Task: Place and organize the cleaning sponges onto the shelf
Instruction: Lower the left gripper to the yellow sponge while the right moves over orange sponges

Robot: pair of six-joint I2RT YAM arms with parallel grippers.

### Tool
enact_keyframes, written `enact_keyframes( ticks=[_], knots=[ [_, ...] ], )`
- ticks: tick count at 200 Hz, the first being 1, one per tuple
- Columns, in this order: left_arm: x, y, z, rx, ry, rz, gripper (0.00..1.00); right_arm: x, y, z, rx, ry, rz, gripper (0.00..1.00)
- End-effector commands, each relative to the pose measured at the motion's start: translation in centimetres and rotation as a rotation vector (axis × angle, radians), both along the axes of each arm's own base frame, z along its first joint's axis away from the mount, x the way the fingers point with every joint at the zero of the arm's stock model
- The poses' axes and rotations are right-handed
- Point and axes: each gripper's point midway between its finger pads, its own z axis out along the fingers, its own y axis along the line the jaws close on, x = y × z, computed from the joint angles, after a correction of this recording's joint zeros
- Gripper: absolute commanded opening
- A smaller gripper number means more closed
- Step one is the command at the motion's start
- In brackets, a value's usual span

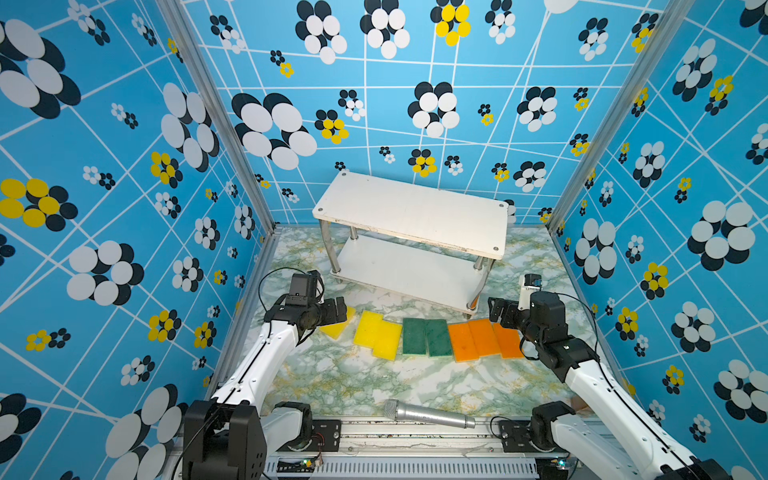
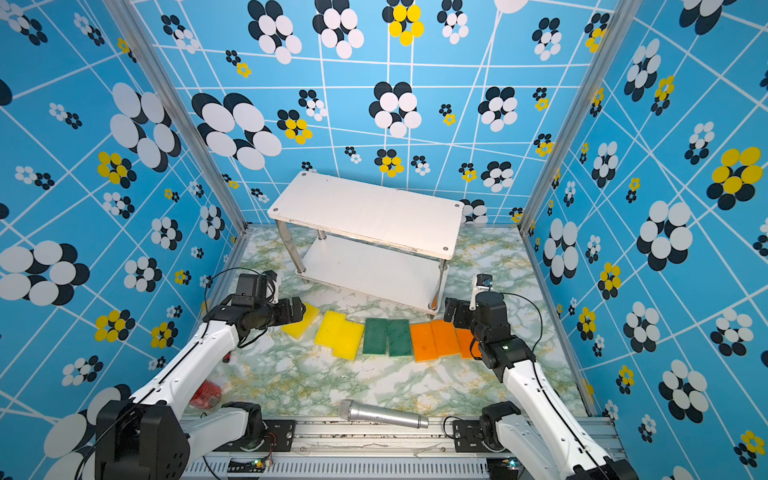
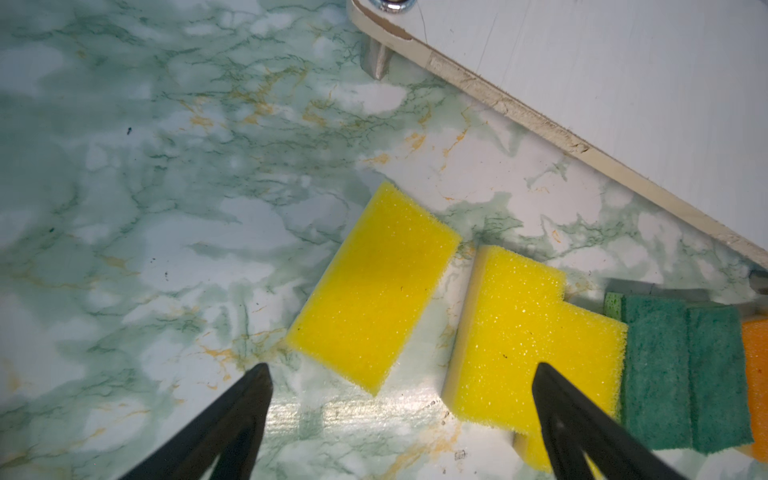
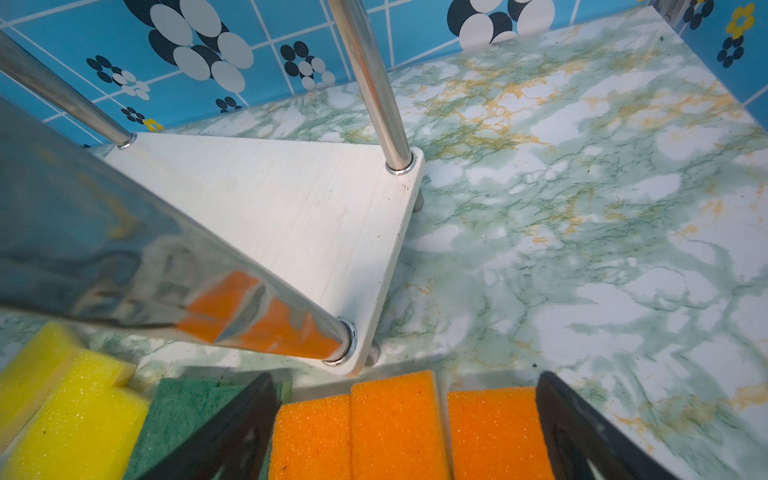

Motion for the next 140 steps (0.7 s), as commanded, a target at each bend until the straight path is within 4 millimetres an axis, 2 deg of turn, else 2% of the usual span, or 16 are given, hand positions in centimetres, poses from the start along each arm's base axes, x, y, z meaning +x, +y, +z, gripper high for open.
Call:
enact_keyframes(
  ticks=[1,24,74,101,140],
  knots=[
    [-1.0,0.4,-1.0,0.048,0.096,0.002,0.99,-0.2,-0.1,-0.5,-0.022,0.007,0.004,0.99],
    [-1.2,0.8,-1.5,0.125,0.155,-0.008,0.99,-0.2,0.0,-0.7,-0.030,0.010,0.016,0.99],
    [-0.9,0.3,-2.6,0.190,0.213,-0.076,0.99,0.0,0.4,-1.6,-0.035,0.032,0.036,0.99],
    [-1.1,1.1,-3.3,0.272,0.255,-0.080,0.99,0.0,0.3,-1.8,-0.040,0.038,0.035,0.99],
    [-0.5,0.5,-3.8,0.294,0.254,-0.123,0.99,-0.6,0.4,-2.1,-0.031,0.106,0.030,0.99]
  ],
)
